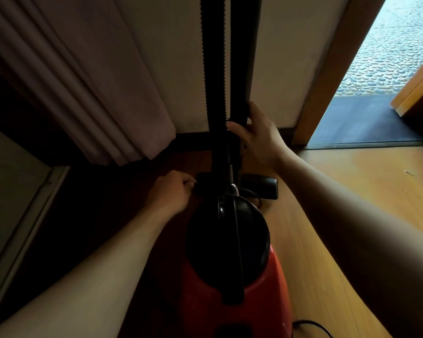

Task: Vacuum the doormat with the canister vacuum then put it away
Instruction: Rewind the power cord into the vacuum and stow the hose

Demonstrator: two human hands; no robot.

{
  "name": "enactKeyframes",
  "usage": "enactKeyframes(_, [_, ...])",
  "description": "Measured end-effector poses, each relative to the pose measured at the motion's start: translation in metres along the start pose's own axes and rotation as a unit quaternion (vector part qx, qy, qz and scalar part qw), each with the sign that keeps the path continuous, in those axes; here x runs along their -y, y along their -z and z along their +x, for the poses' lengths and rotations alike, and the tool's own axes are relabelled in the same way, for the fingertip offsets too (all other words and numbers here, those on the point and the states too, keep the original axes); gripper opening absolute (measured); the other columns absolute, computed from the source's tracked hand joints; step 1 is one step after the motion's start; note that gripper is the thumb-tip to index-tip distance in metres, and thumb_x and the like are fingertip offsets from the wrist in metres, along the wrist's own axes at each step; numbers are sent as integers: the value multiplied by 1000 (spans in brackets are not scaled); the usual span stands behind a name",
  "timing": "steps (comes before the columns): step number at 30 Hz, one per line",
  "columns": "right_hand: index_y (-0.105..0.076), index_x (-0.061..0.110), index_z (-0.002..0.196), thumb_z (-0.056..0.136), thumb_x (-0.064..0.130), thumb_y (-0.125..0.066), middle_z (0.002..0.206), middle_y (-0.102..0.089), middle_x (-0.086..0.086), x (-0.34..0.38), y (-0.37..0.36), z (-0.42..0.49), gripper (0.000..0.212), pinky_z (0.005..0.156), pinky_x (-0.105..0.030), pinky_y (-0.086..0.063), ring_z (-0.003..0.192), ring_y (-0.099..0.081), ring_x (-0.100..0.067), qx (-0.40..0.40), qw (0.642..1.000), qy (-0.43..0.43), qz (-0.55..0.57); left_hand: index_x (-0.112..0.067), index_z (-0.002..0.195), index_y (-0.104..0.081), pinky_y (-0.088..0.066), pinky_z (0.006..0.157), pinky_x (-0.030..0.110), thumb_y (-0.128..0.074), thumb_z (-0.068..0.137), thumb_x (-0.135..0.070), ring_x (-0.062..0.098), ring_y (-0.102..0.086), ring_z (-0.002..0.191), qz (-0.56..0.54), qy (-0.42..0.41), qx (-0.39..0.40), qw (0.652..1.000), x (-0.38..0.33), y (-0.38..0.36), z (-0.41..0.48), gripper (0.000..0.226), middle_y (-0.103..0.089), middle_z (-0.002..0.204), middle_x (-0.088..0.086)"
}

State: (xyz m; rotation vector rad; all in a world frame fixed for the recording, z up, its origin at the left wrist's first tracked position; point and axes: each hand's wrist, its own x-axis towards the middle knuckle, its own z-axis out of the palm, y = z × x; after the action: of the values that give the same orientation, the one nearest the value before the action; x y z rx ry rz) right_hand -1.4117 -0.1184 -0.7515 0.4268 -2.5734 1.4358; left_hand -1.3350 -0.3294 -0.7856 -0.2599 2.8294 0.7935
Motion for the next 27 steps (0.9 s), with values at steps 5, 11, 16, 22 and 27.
enactKeyframes(5, [-52, 7, 131, 95, 34, -67, 114, -69, -4, -5, 3, -8, 47, 93, -47, -54, 103, -68, -21, -1, 1000, -12, 6, -16, 109, -67, -41, 85, 30, -45, 100, -16, 30, -60, 108, 3, 65, -95, 993, 27, 35, -12, 23, -66, 116, 11])
enactKeyframes(11, [-52, 8, 124, 96, 35, -66, 111, -69, -6, -2, 1, -11, 41, 91, -50, -54, 102, -67, -22, 14, 999, -28, 7, -22, 95, -52, -36, 73, 27, -38, 99, -12, 18, -54, 94, 9, 81, -22, 996, 43, 44, -31, 18, -57, 101, 1])
enactKeyframes(16, [-52, 8, 120, 94, 37, -66, 110, -70, -8, -1, 0, -11, 41, 91, -53, -53, 103, -68, -24, 12, 999, -33, 6, -31, 86, -62, -39, 70, 27, -55, 97, -31, 13, -60, 88, -10, 47, -40, 998, 58, 66, -59, 14, -65, 93, -8])
enactKeyframes(22, [-53, 9, 123, 94, 36, -67, 113, -70, -7, 7, -6, -14, 41, 93, -52, -54, 105, -68, -24, 12, 999, -40, 20, -23, 94, -74, -39, 73, 28, -61, 95, -24, 19, -61, 87, -8, 38, -170, 985, 84, 108, -79, 13, -69, 94, -1])
enactKeyframes(27, [-54, 12, 122, 91, 40, -66, 107, -70, -3, 13, -14, -13, 43, 92, -52, -54, 101, -68, -21, 14, 998, -51, 25, -19, 81, -55, -38, 65, 33, -50, 100, -20, 25, -56, 74, -6, 94, -185, 978, 107, 134, -95, 20, -63, 85, 8])
